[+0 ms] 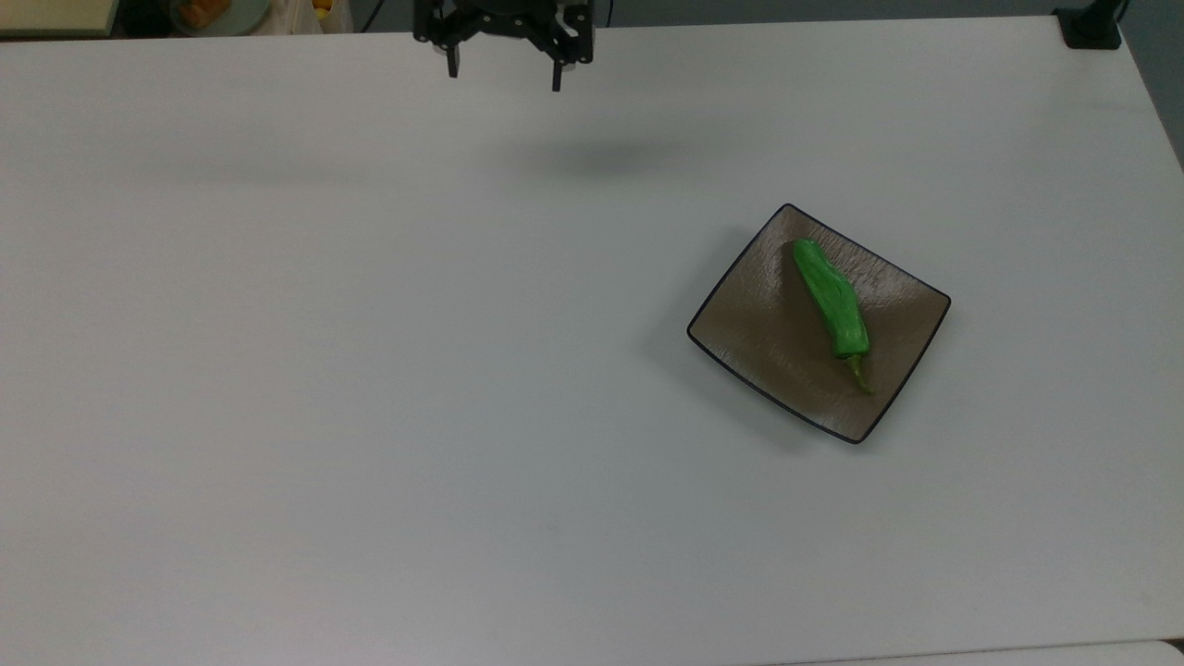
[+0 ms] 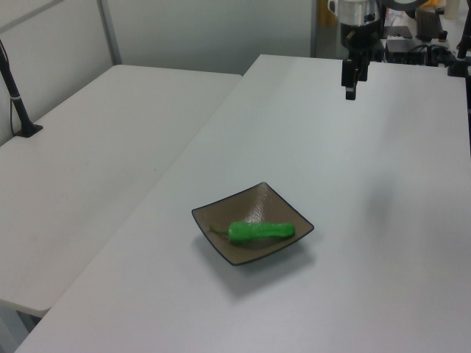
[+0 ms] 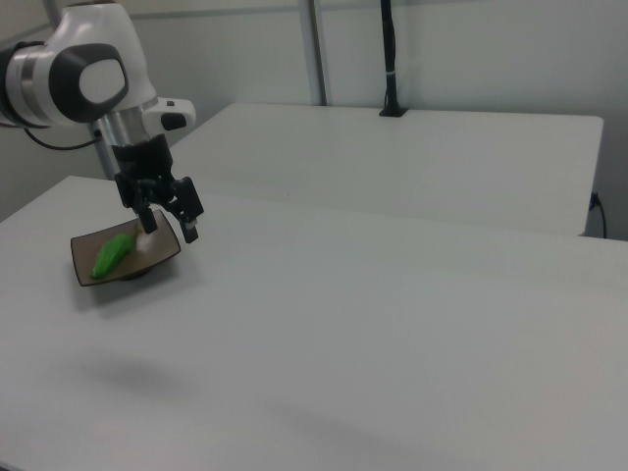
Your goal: Chili peppers are placed on a ceramic plate
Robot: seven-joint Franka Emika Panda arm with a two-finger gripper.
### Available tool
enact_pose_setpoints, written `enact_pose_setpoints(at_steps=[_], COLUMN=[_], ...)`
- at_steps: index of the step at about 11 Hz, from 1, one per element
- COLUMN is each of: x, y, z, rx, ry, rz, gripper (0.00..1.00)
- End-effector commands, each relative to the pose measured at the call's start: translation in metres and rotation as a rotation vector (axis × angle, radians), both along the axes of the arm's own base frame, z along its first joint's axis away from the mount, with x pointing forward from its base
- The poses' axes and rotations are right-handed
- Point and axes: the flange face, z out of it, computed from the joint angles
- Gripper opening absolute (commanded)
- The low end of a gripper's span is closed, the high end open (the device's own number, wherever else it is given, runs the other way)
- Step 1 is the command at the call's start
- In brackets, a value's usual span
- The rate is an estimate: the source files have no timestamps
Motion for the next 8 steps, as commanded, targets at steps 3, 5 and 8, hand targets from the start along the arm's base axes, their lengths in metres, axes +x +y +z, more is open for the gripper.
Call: enact_pose_setpoints(at_steps=[3, 5, 8], x=[-0.013, -0.011, -0.008], y=[-0.031, -0.033, -0.036], z=[-0.008, -0.014, -0.018], rx=[0.057, 0.072, 0.093], ry=[-0.049, -0.068, -0.066], rz=[-0.061, -0.071, -0.087], gripper=[1.00, 1.00, 1.00])
